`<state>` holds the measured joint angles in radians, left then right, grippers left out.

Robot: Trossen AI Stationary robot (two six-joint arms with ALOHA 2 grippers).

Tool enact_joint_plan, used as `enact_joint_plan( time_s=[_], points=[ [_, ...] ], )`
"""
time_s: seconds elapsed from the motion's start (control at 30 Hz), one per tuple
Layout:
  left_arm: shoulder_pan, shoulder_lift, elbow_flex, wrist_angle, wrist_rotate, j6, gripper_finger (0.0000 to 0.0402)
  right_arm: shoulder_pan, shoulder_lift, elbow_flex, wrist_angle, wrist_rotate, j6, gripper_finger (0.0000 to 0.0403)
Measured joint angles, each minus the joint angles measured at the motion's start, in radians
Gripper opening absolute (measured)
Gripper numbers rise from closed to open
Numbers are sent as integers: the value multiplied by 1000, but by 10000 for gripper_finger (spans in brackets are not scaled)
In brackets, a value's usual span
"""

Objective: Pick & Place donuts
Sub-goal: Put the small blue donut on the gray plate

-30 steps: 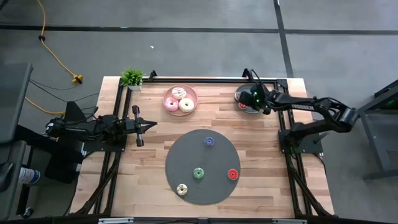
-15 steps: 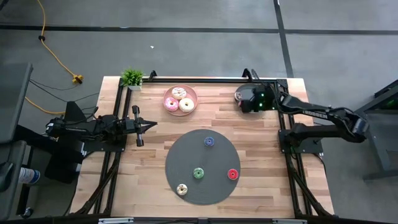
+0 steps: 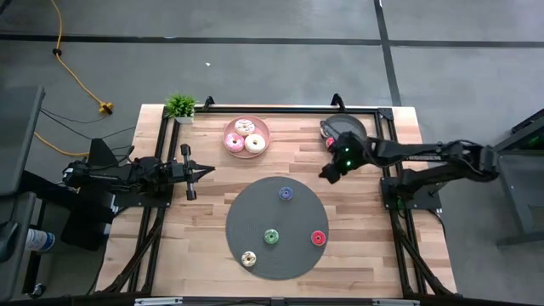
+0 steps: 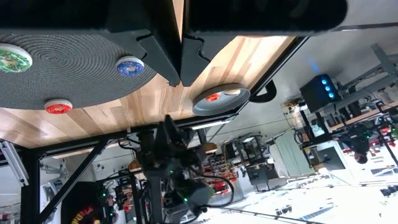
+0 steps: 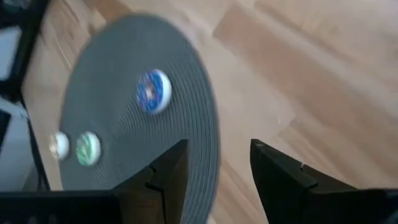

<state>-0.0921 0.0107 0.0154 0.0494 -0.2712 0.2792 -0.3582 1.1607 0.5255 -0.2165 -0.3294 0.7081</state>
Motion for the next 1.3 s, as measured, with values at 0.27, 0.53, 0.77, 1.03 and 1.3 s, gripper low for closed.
enact_joint_plan(
  time_s=[0.27,0.53,0.77,1.03,1.3],
  points=[
    [0,0,0,0,0,0,0,116,158,1,177,-23,66,162],
    [0,0,0,0,0,0,0,151,328,117,206,-7,78,159],
    [0,0,0,0,0,0,0,157,481,256,174,-12,128,161],
    [0,0,0,0,0,0,0,159,569,314,157,-27,192,161],
    [0,0,0,0,0,0,0,180,569,314,155,-21,227,161]
  ],
)
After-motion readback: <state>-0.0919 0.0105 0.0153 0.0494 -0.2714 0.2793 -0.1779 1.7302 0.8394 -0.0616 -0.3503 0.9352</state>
